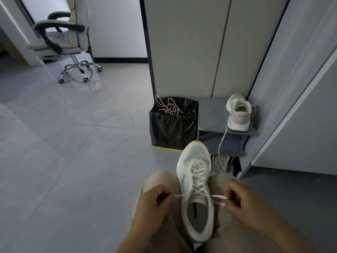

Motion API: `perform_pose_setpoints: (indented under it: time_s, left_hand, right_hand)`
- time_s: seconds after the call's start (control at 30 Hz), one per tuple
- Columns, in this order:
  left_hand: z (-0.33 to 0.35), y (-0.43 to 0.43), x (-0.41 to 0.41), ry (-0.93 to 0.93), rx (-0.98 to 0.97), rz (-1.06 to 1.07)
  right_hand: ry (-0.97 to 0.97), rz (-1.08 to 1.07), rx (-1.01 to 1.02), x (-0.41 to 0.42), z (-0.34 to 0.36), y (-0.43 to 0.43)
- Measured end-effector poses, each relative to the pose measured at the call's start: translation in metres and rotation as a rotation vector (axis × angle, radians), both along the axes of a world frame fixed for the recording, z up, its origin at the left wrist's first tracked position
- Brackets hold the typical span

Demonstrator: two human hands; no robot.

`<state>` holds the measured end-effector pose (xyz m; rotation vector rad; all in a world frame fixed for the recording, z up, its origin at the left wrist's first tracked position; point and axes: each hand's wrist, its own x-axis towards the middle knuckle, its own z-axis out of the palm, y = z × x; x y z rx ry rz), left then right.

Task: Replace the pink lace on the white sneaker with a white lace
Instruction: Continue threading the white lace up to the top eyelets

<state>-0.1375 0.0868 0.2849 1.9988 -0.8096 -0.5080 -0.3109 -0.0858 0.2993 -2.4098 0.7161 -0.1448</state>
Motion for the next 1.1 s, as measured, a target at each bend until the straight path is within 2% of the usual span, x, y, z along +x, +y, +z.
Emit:
perform_pose_setpoints:
  time_s: [0.07,0.13,0.2,0.27,0.4,0.5,0.6,0.67,0.7,0.77,0.83,0.87,0.93,1.0,1.1]
  left_hand:
    - [0.003,-0.002,-0.003,-0.043,-0.017,-0.020]
    - [0.010,-0.007,-0.007,-0.142,0.059,-0.147]
    - [0.008,-0.019,-0.015,-0.329,0.300,-0.264]
    - [-0.004,-0.032,-0.022,-0.594,0.344,-0.292]
    - [-0.026,-0.040,-0.020,-0.601,0.099,-0.236]
    - [-0.023,-0.038,-0.017,-0.642,-0.036,-0.208]
    - [-0.020,-0.037,-0.017,-0.680,-0.155,-0.192]
    - [-0.005,-0.036,-0.017,-0.559,-0.207,-0.190]
    - [0.008,-0.036,-0.018,-0.425,-0.215,-0.162]
    - [0.020,-0.039,-0.010,0.011,-0.186,-0.056]
    - [0.015,-0.048,0.013,0.537,-0.246,0.069]
    - [0.017,-0.054,0.023,0.789,-0.296,0.071]
    - [0.024,-0.067,0.031,1.142,-0.405,-0.104]
    - [0.027,-0.080,0.033,1.264,-0.535,-0.255]
    - [0.027,-0.089,0.029,1.228,-0.725,-0.399]
  right_hand:
    - [0.009,-0.006,0.009,0.002,0.004,0.003]
    - [0.004,0.033,0.010,0.009,0.010,0.011]
    - [0.077,0.069,-0.059,0.019,0.012,0.021]
    - [0.135,0.082,-0.215,0.030,0.005,0.028]
    - [0.036,-0.022,-0.405,0.042,-0.004,0.032]
    - [-0.006,-0.016,-0.599,0.047,0.007,0.035]
    - [-0.125,-0.019,-0.685,0.046,0.010,0.038]
    - [-0.206,-0.015,-0.662,0.044,0.011,0.033]
    - [-0.242,-0.013,-0.632,0.041,0.010,0.029]
    - [-0.337,0.011,-0.597,0.036,0.004,0.015]
    - [-0.435,0.094,-0.615,0.035,0.003,0.002]
    - [-0.486,0.143,-0.630,0.036,0.004,-0.003]
    - [-0.596,0.198,-0.627,0.041,0.014,-0.007]
    - [-0.702,0.199,-0.571,0.047,0.026,-0.007]
    - [-0.851,0.136,-0.455,0.051,0.032,-0.004]
